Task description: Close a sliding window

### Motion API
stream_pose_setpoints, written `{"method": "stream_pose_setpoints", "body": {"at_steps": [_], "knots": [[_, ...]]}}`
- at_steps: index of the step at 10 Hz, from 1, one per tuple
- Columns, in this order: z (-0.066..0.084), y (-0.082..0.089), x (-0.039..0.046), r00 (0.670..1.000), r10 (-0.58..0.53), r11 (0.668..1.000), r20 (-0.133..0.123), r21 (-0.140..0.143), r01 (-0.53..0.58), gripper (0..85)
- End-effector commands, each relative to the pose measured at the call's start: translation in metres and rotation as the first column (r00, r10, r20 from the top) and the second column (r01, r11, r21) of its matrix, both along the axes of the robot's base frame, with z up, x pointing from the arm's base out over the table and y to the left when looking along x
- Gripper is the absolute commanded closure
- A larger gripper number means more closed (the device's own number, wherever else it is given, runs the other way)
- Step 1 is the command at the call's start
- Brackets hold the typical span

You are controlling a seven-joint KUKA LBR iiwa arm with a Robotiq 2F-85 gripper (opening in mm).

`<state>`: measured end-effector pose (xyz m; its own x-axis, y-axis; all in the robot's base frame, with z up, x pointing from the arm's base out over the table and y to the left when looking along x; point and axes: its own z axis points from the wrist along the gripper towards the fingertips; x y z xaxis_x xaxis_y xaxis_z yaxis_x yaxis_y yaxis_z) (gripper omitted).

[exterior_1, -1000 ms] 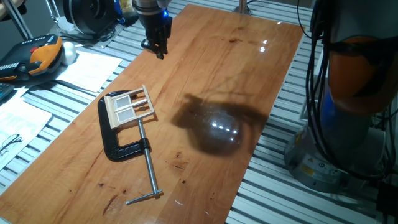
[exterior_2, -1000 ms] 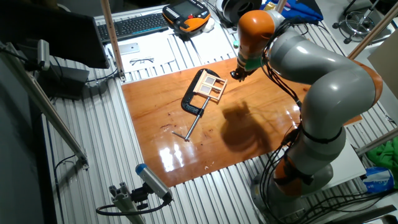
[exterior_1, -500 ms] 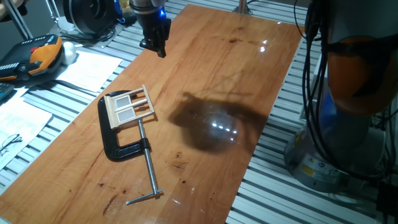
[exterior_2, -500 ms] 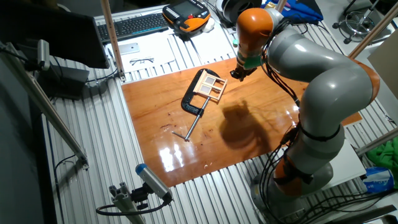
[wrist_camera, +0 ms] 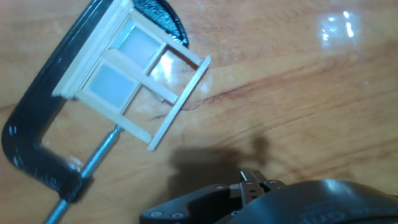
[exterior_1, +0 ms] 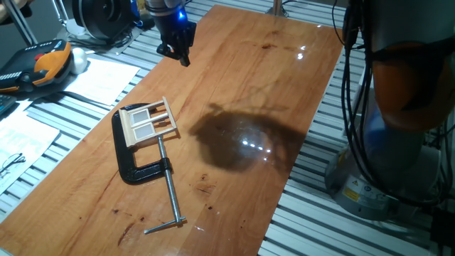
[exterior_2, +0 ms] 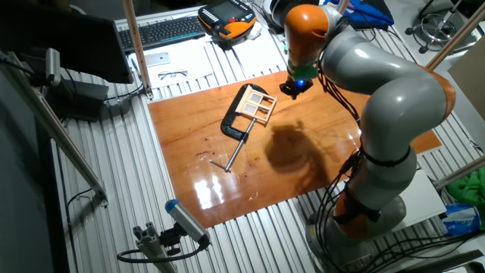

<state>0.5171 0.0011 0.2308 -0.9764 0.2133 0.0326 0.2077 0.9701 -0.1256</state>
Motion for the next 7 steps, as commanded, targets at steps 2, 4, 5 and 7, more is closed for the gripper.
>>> {"method": "stream_pose_setpoints", "body": {"at_steps": [2,4,5,7], "knots": [[-0.0009,-0.0006,-0.0002,0.997,-0.077,0.997,0.027,0.001,0.077,85.0],[-0.0022,-0.0005,-0.0001,0.995,-0.086,0.996,0.041,0.005,0.086,85.0],[-0.0025,-0.0004,-0.0002,0.994,-0.095,0.995,0.047,0.006,0.095,85.0],[-0.0034,-0.0003,0.0,0.99,-0.128,0.992,0.052,0.004,0.128,85.0]]}}
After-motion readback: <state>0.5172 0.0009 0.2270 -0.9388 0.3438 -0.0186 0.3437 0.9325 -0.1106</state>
